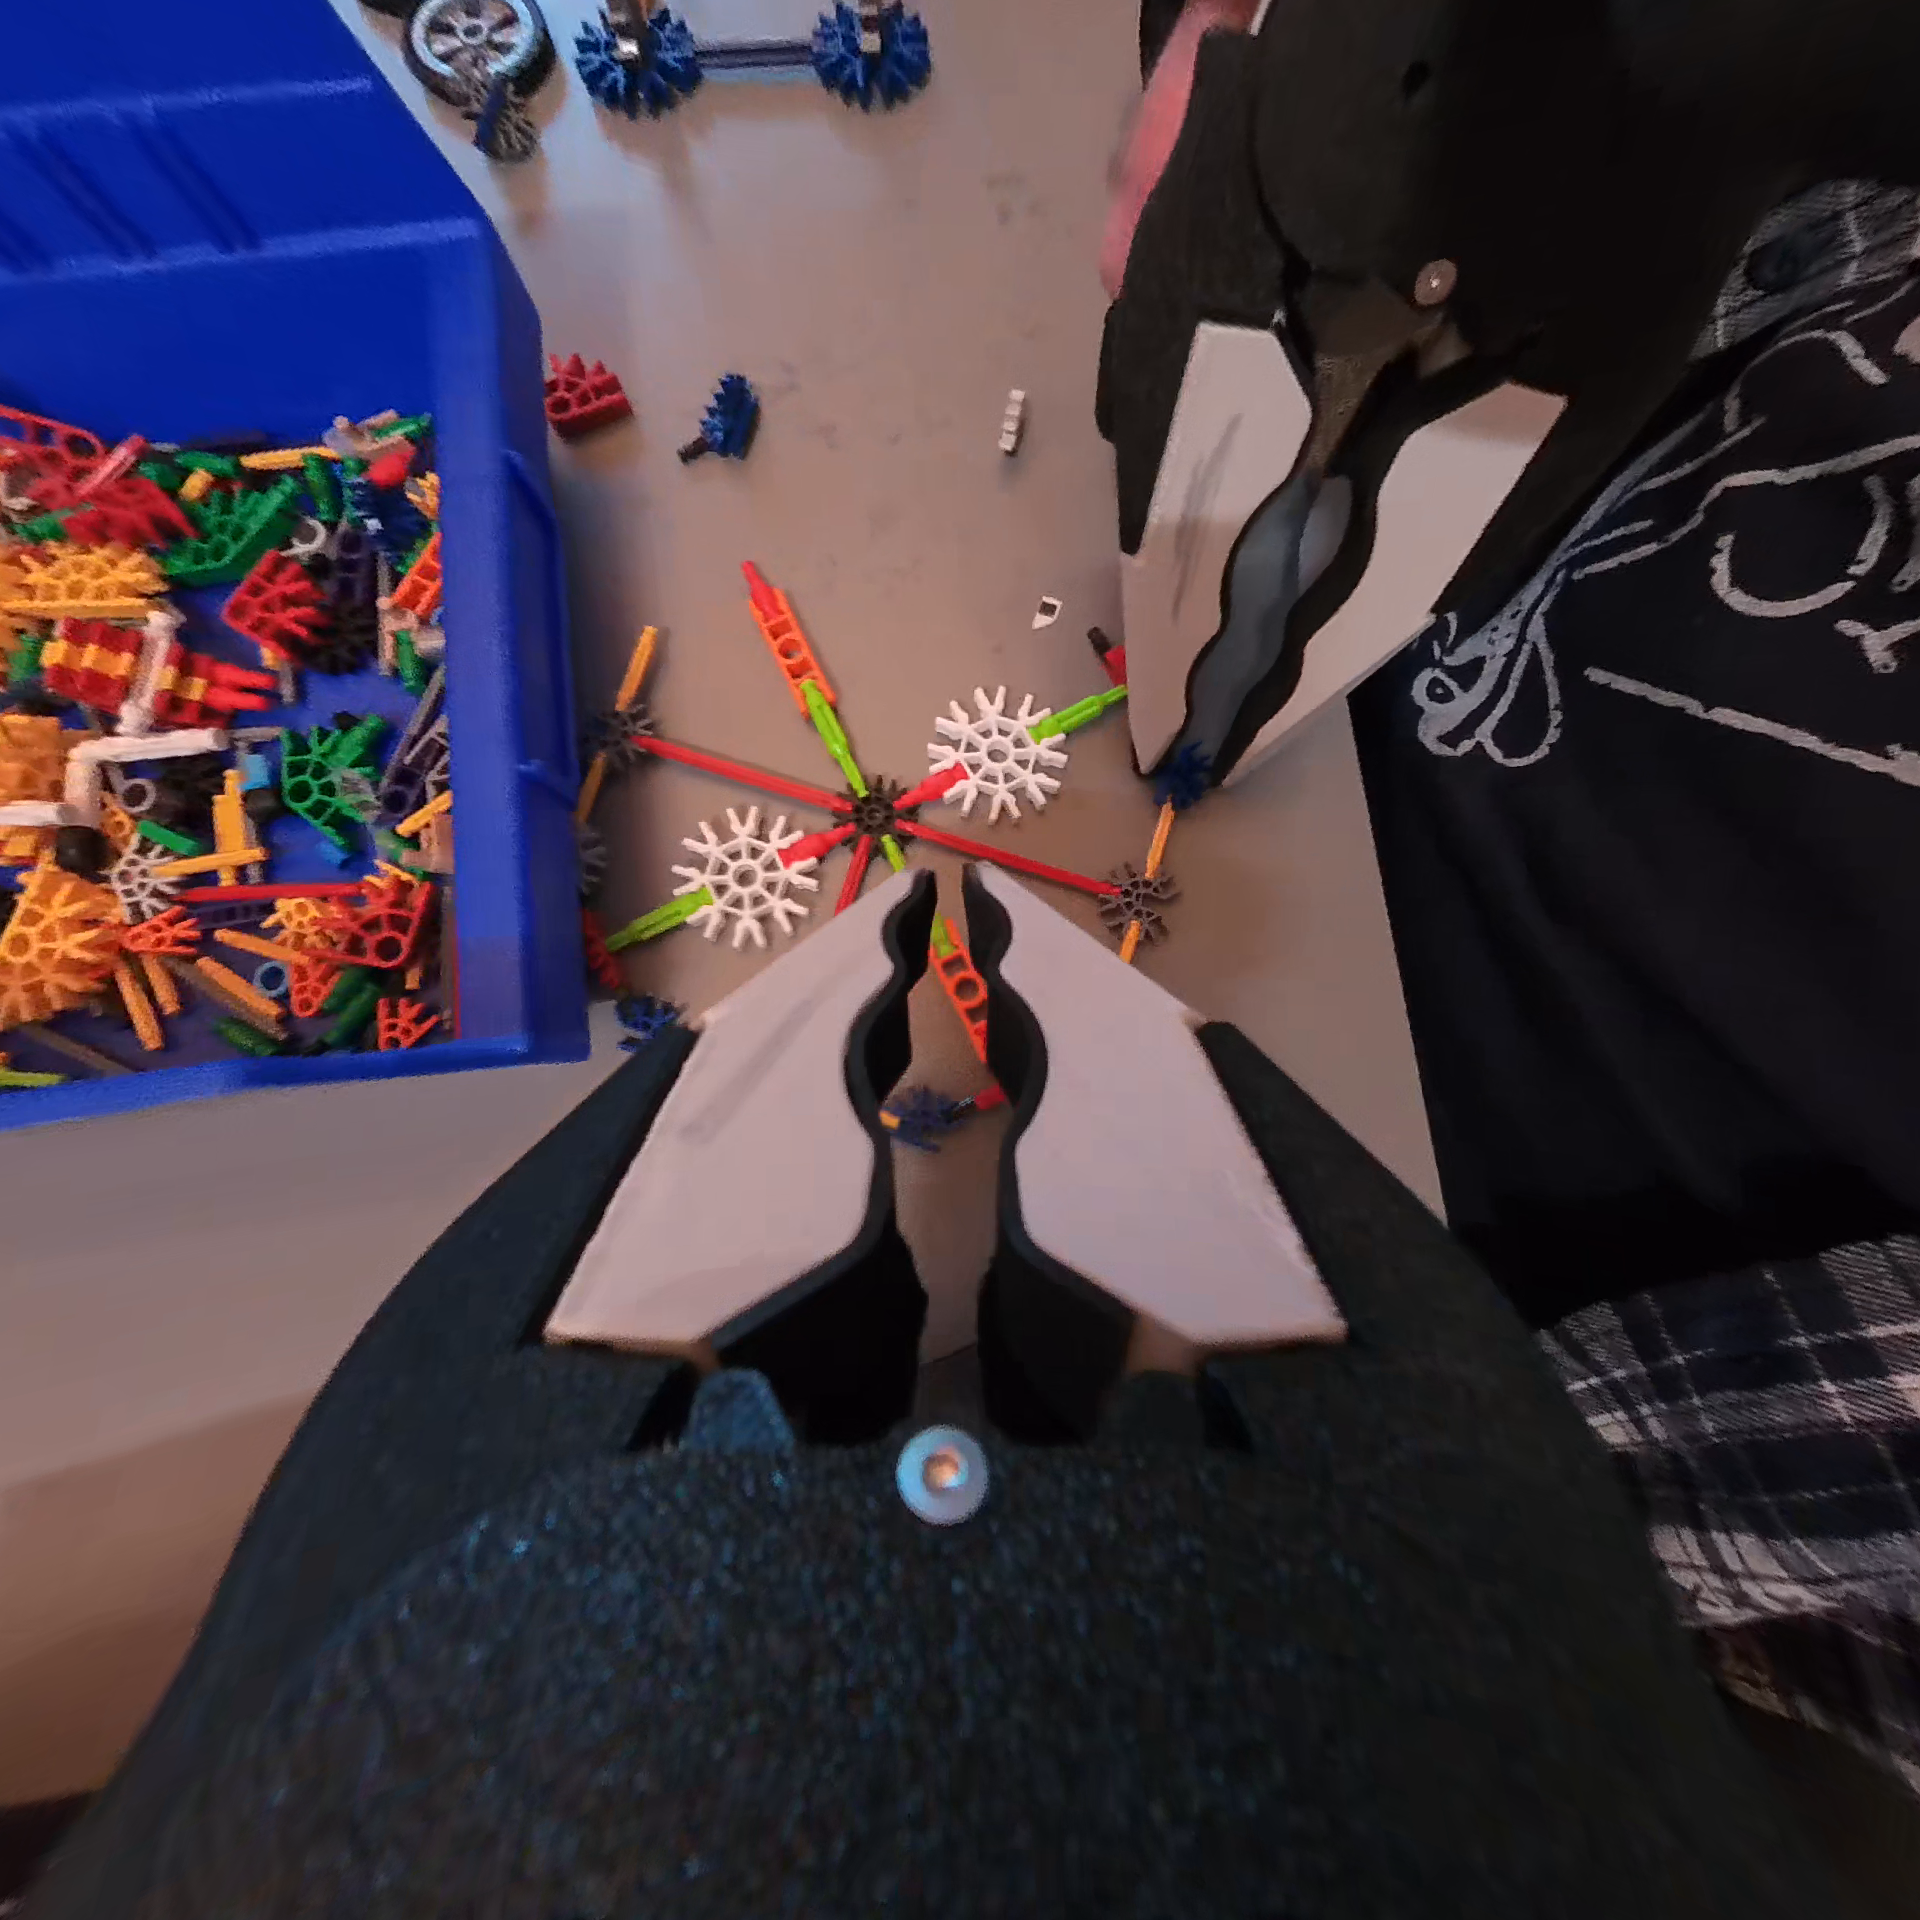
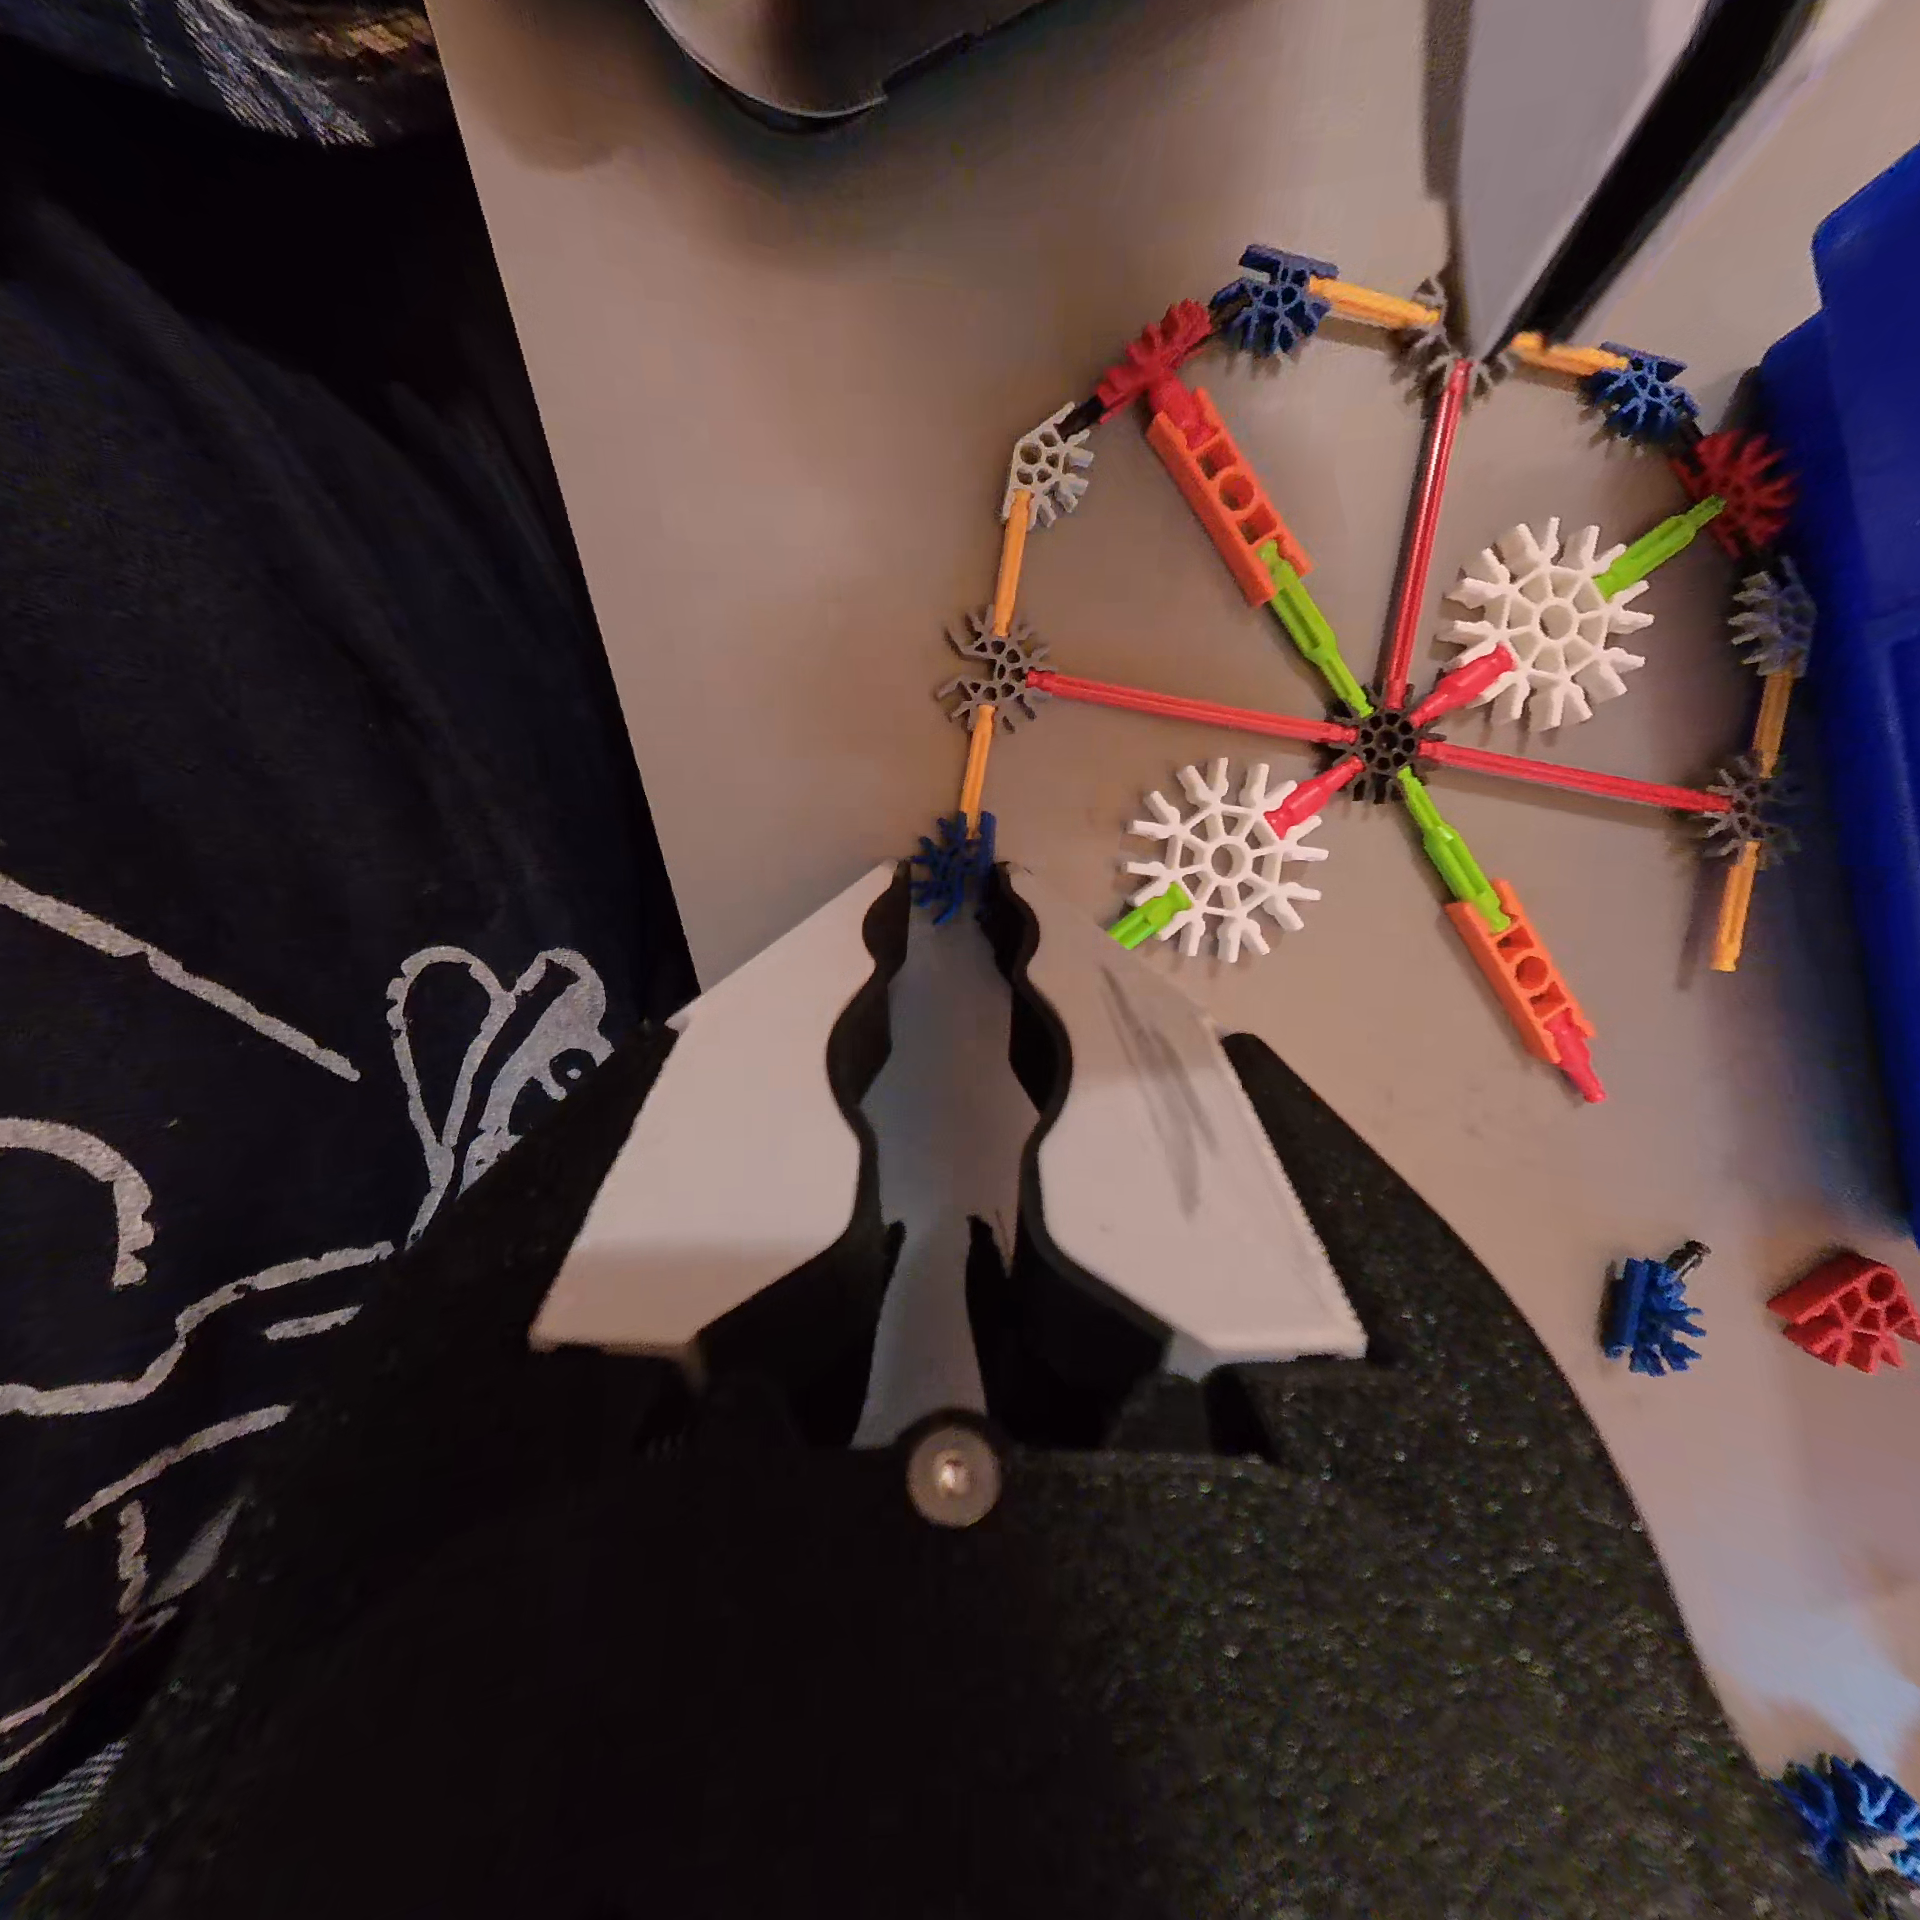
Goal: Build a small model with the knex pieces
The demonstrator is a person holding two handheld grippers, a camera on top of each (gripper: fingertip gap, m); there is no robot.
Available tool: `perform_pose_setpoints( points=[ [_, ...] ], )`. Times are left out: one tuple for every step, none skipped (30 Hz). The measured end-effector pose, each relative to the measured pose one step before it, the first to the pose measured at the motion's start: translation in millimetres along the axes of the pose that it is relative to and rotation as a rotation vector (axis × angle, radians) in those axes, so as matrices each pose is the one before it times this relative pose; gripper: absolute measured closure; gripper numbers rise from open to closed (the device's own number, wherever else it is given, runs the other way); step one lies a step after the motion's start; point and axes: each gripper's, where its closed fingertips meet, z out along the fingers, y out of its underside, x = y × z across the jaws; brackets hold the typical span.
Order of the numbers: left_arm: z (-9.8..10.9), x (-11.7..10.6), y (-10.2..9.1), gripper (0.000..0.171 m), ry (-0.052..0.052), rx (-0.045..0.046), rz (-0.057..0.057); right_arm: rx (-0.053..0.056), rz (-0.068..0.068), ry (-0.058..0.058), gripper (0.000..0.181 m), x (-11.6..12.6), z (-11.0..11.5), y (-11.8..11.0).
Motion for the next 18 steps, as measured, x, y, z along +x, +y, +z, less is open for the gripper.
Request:
perform_pose_setpoints(
  points=[
    [-1.86,-1.65,-0.5,0.167,-0.0061,-0.00033,0.0028,-0.0003,0.0,-0.001,0.166,0.05,-0.06,-0.06],
    [-1.13,-0.84,-0.17,0.167,-0.0015,-0.00147,0.0018,0.0001,-0.0003,-0.0007,0.166,0.02,0.03,-0.05],
    [-0.5,-0.23,0.03,0.167,0.0007,-0.00133,0.0007,0.0005,0.0006,-0.0007,0.166,0.05,-0.01,-0.17],
    [-0.17,-0.49,0.32,0.167,-0.0018,-0.00218,0.0021,-0.0001,0.0012,-0.0005,0.167,0.06,-0.01,0.05],
    [0.23,-0.18,0.31,0.167,-0.0004,-0.00176,0.0011,-0.0005,0.0002,0.0003,0.166,-0.01,0.0,-0.01],
    [0.38,0.34,0.37,0.166,0.0025,-0.00071,-0.0002,-0.0007,-0.0006,0.0008,0.166,0.08,0.04,-0.07],
    [0.43,0.18,0.32,0.166,0.0015,-0.00092,-0.0001,-0.0002,0.0002,0.0004,0.166,0.04,-0.01,0.02],
    [0.53,0.03,0.43,0.166,0.0004,-0.00183,0.0007,0.0002,0.0,0.0001,0.166,0.02,0.01,-0.02],
    [0.44,0.16,0.33,0.166,0.001,-0.0011,0.0005,0.0004,-0.0002,0.0001,0.166,-0.02,-0.03,0.05],
    [0.39,0.22,0.2,0.166,0.0017,-0.0005,-0.0005,0.0007,0.0007,-0.0002,0.166,0.05,0.03,-0.05],
    [0.47,0.31,0.34,0.166,0.0021,-0.00165,0.0,0.0003,0.0009,-0.0003,0.166,0.03,-0.09,-0.03],
    [0.51,0.24,0.34,0.166,0.0006,-0.00242,0.0004,0.0,0.0,0.0001,0.166,0.01,0.0,0.01],
    [0.36,0.28,0.13,0.166,0.0014,-0.00127,0.0005,0.0,-0.0003,0.0001,0.166,0.04,0.0,0.0],
    [0.31,0.32,0.02,0.166,0.0014,-0.00095,0.0,-0.0002,-0.0002,-0.0001,0.166,0.09,0.01,0.0],
    [0.25,0.15,0.13,0.166,0.0007,-0.00176,0.001,0.0,-0.0005,0.0001,0.166,-0.04,-0.02,0.03],
    [0.18,0.18,0.24,0.166,0.0003,-0.00212,0.0015,0.0006,0.0002,-0.0001,0.166,0.07,0.06,-0.11],
    [0.15,0.34,-0.15,0.166,0.0017,-0.00022,0.0005,0.0011,0.0009,-0.0008,0.166,0.09,-0.05,-0.1],
    [0.01,0.11,-0.25,0.166,0.001,0.00145,-0.001,0.0014,0.0004,-0.0006,0.166,0.09,-0.01,0.02]
  ],
)
